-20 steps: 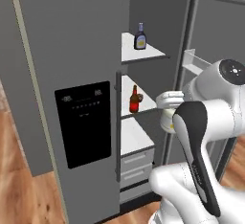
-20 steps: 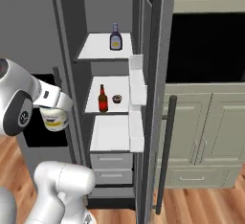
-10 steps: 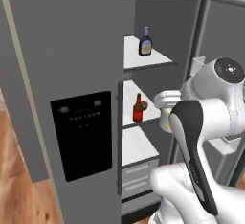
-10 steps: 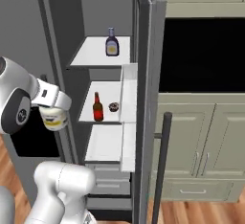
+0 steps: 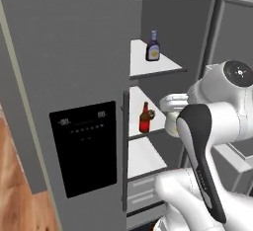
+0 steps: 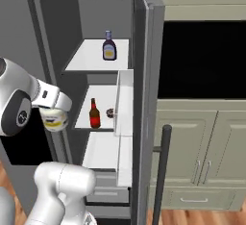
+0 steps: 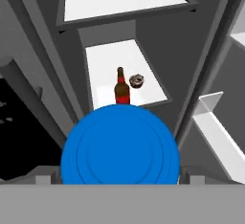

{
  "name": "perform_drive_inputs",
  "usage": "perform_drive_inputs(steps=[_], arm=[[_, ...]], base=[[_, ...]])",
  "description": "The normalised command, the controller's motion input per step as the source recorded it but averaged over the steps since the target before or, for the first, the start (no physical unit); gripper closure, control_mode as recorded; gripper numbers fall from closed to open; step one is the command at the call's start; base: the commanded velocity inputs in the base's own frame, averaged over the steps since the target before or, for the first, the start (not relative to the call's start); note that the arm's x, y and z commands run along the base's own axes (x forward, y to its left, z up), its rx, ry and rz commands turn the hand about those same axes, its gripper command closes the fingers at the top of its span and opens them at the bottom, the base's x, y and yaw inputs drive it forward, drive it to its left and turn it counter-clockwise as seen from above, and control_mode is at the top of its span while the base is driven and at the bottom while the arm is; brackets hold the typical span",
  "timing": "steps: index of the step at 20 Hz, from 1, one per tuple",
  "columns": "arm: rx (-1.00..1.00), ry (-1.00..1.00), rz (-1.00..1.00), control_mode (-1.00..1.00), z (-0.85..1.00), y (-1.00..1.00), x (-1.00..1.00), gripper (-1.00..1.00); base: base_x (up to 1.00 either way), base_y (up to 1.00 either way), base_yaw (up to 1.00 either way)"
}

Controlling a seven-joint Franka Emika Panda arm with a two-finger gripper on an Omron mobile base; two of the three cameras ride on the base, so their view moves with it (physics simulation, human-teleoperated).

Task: Place the mayonnaise and condiment bottle from the counter to the top shelf of the fridge. If the existing items in the fridge are on the top shelf, move them to other shelves.

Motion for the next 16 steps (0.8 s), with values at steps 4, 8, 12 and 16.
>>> perform_drive_inputs(steps=[4,8,12,16], arm=[[0.0,0.0,0.0,1.0,0.0,0.0,0.0,1.0],[0.0,0.0,0.0,1.0,0.0,0.0,0.0,1.0],[-0.01,-0.11,0.01,-1.0,0.26,-0.16,0.04,1.0],[-0.07,-0.37,0.01,-1.0,0.67,-0.33,0.12,1.0]], base=[[0.89,-0.24,0.01],[0.53,-0.17,0.04],[0.14,-0.1,0.02],[0.0,0.0,0.0]])
